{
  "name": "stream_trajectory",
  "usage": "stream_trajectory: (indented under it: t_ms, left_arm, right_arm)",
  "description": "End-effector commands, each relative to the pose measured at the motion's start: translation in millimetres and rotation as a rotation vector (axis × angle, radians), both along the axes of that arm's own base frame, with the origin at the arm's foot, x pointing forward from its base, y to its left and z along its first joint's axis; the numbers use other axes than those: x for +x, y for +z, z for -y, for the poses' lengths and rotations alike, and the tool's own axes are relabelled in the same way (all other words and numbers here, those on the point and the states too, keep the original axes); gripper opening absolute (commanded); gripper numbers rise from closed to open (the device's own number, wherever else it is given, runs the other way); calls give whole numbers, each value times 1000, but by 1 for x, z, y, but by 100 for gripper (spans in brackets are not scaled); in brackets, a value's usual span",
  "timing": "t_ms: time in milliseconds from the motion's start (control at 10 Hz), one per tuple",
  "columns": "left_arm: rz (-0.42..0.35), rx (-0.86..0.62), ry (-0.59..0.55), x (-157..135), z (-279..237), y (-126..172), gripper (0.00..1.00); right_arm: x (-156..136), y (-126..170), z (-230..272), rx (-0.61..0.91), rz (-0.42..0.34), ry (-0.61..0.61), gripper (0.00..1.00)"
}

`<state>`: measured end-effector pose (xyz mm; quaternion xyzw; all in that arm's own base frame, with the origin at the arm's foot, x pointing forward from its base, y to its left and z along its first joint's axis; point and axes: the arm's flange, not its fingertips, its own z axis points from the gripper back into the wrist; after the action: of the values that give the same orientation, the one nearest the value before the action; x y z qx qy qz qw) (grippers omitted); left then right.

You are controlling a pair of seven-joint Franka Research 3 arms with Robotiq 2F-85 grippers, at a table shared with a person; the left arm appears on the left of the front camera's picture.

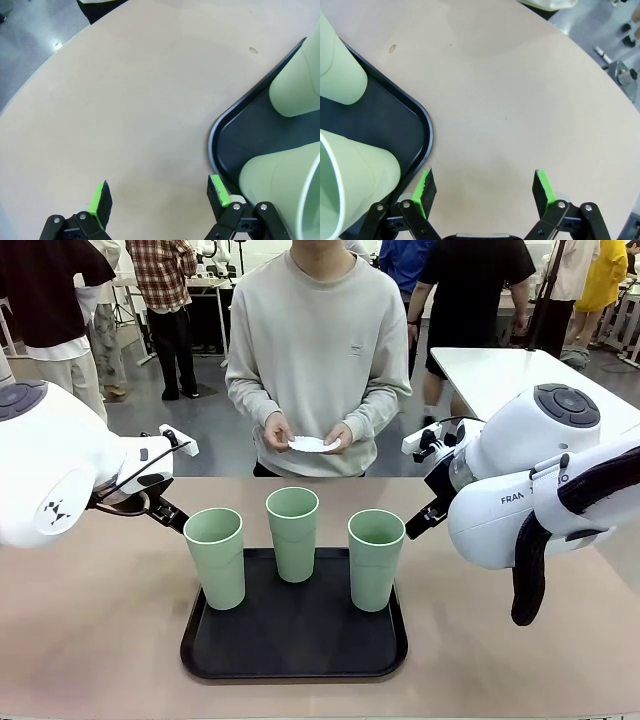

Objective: Place coasters on the table and set cups on them.
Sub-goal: Pick up one Reusable plastic cup and place it on a coaster set by the human.

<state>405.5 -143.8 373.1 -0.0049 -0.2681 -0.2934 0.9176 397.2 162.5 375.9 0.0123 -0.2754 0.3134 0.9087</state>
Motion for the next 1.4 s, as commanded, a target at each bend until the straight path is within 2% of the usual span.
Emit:
stream_trajectory:
  t_ms: [0, 200, 300, 400, 500, 600, 700, 800, 1300]
  left_arm:
    - [-1, 73, 13, -9, -28, 30, 100]
    - [-99, 69, -48, -49, -54, 88, 100]
    - [-184, 34, -101, -78, -57, 114, 100]
    - [-282, 36, -100, -116, -59, 130, 100]
    - [-327, 63, -72, -142, -64, 141, 100]
    - [-328, 66, -36, -157, -66, 145, 100]
    - [-283, 65, 17, -159, -67, 147, 100]
    - [-301, 55, -87, -133, -60, 141, 100]
    - [-301, 55, -87, -133, -60, 141, 100]
  right_arm:
    - [-10, 30, 33, -17, -45, -51, 100]
    - [-64, 83, 60, -100, -103, -127, 100]
    - [-102, 105, 62, -124, -136, -125, 100]
    - [-151, 121, 60, -184, -160, -94, 100]
    - [-188, 127, 59, -214, -164, -79, 100]
    - [-211, 121, 64, -216, -181, -75, 100]
    - [-215, 103, 69, -262, -215, -101, 100]
    - [-151, 163, 57, -211, -167, -90, 100]
    - [-151, 163, 57, -211, -167, -90, 100]
